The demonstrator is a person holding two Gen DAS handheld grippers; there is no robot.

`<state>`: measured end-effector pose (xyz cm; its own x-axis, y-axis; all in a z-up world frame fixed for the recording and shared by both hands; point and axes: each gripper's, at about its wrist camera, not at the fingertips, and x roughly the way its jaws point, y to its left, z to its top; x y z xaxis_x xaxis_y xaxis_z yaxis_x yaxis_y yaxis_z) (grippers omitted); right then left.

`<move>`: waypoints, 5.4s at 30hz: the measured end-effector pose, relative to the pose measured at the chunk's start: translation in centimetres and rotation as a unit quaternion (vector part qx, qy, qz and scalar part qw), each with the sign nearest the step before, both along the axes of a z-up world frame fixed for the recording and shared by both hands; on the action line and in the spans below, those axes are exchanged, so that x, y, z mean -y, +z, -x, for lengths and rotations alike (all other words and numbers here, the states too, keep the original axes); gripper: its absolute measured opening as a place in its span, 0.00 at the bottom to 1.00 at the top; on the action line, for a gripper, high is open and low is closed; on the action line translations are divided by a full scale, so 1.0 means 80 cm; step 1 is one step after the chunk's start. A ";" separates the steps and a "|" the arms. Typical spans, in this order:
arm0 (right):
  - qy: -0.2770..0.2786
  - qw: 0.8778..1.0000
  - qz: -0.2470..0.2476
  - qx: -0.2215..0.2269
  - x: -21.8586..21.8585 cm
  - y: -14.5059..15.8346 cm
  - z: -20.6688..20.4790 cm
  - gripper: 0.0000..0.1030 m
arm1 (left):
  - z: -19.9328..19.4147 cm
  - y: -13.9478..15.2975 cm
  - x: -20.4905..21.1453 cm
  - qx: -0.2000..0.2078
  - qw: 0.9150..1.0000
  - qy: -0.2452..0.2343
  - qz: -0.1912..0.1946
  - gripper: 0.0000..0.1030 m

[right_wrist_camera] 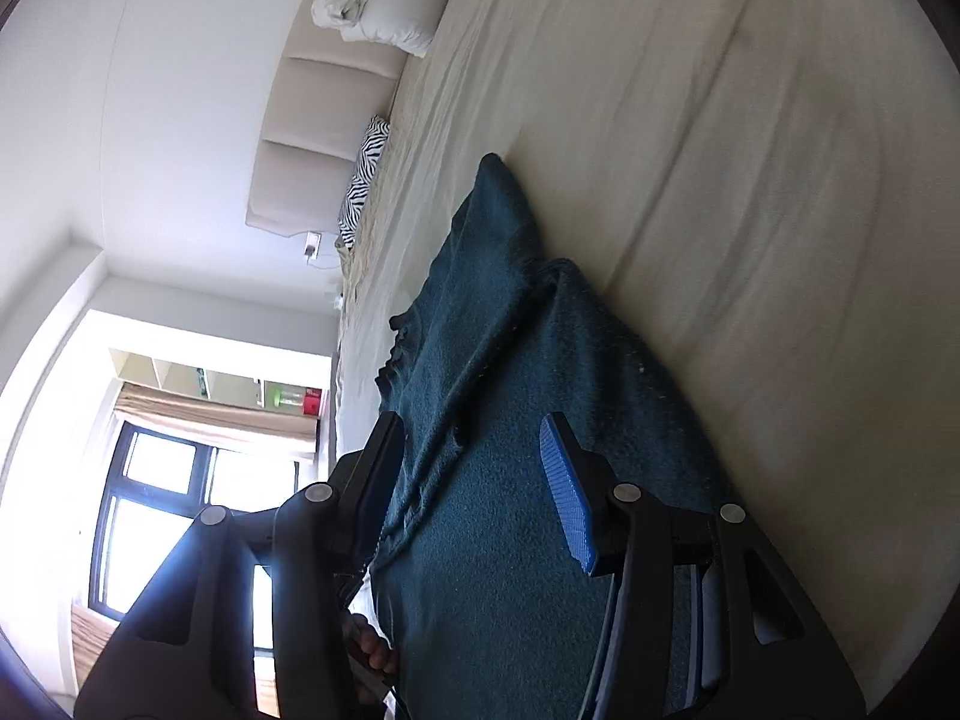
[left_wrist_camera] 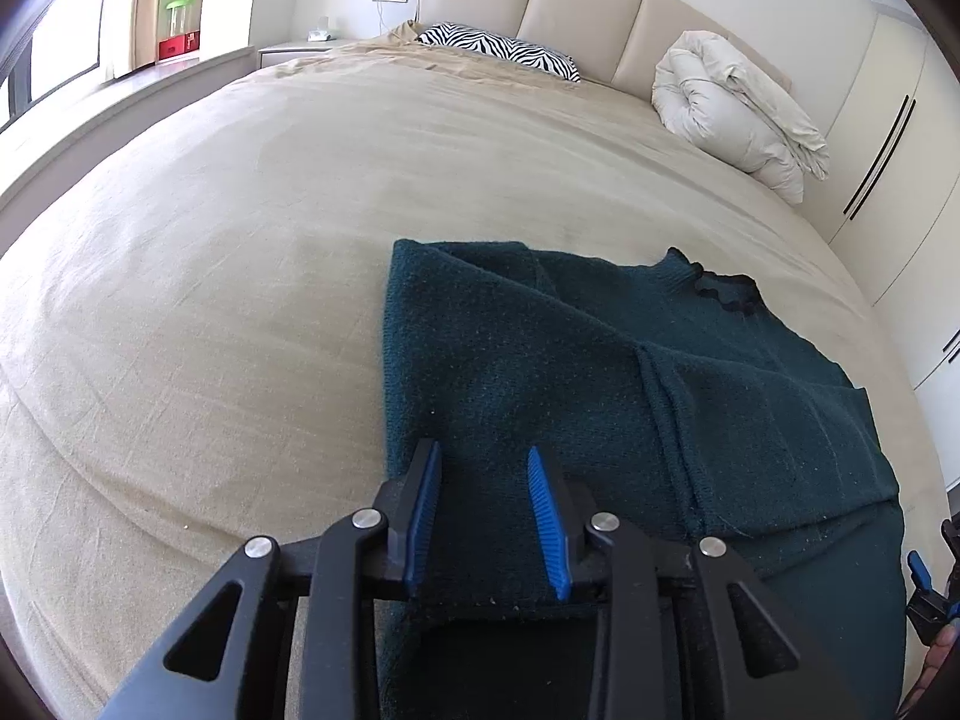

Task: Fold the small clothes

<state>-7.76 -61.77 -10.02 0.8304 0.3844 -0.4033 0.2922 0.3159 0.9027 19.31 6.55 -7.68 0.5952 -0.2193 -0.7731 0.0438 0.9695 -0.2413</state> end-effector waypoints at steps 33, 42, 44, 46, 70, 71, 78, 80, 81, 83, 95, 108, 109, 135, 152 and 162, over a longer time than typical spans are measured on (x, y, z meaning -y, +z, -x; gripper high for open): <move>0.121 0.965 0.215 -0.086 -0.003 0.038 0.152 0.52 | 0.314 0.016 -0.048 -0.080 0.996 -0.003 0.044 0.71; 0.168 0.957 0.214 -0.106 -0.007 0.036 0.197 0.52 | 0.346 0.010 -0.048 -0.129 0.991 -0.021 0.042 0.66; 0.173 0.955 0.214 -0.110 -0.006 0.036 0.206 0.52 | 0.353 0.008 -0.045 -0.139 0.989 -0.026 0.038 0.64; 0.176 0.955 0.212 -0.112 -0.005 0.036 0.211 0.52 | 0.359 0.004 -0.042 -0.150 0.988 -0.029 0.035 0.59; 0.263 0.920 0.205 -0.208 -0.009 0.022 0.228 0.52 | 0.368 -0.021 -0.069 -0.188 0.972 -0.024 0.138 0.37; 0.267 0.918 0.207 -0.210 -0.010 0.022 0.228 0.52 | 0.369 -0.021 -0.070 -0.187 0.972 -0.023 0.141 0.37; 0.304 0.891 0.245 -0.231 -0.029 0.013 0.217 0.22 | 0.379 -0.019 -0.066 -0.188 0.973 -0.034 0.126 0.11; 0.302 0.891 0.243 -0.237 -0.027 0.007 0.220 0.11 | 0.383 -0.014 -0.063 -0.186 0.974 -0.040 0.118 0.09; 0.301 0.892 0.242 -0.235 -0.027 0.007 0.222 0.07 | 0.385 -0.010 -0.063 -0.185 0.975 -0.043 0.117 0.09; 0.297 0.896 0.242 -0.226 -0.025 0.010 0.230 0.06 | 0.387 -0.003 -0.063 -0.180 0.976 -0.047 0.117 0.09; 0.242 0.937 0.209 -0.137 -0.011 0.086 0.280 0.05 | 0.403 0.039 -0.083 -0.159 0.970 -0.053 0.178 0.07; 0.202 0.958 0.173 -0.108 -0.002 0.090 0.279 0.05 | 0.406 0.034 -0.083 -0.146 0.960 -0.045 0.236 0.06; 0.199 0.960 0.168 -0.102 0.001 0.092 0.278 0.05 | 0.406 0.036 -0.085 -0.143 0.958 -0.043 0.244 0.06; 0.127 0.985 0.106 0.040 0.033 0.185 0.093 0.05 | 0.235 0.137 -0.088 0.002 0.921 -0.018 0.388 0.06; 0.100 0.987 0.124 0.026 0.056 0.168 -0.090 0.05 | 0.066 0.126 -0.091 0.001 0.922 0.015 0.388 0.06; 0.081 0.989 0.124 -0.021 0.067 0.111 -0.230 0.06 | -0.048 0.089 -0.094 -0.028 0.930 0.056 0.361 0.06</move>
<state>10.61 -67.09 -1.15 0.7467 0.3953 -0.5349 0.2560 0.5715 0.7797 23.17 14.09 -0.58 0.6090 -0.6326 -0.4784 -0.0802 0.5509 -0.8307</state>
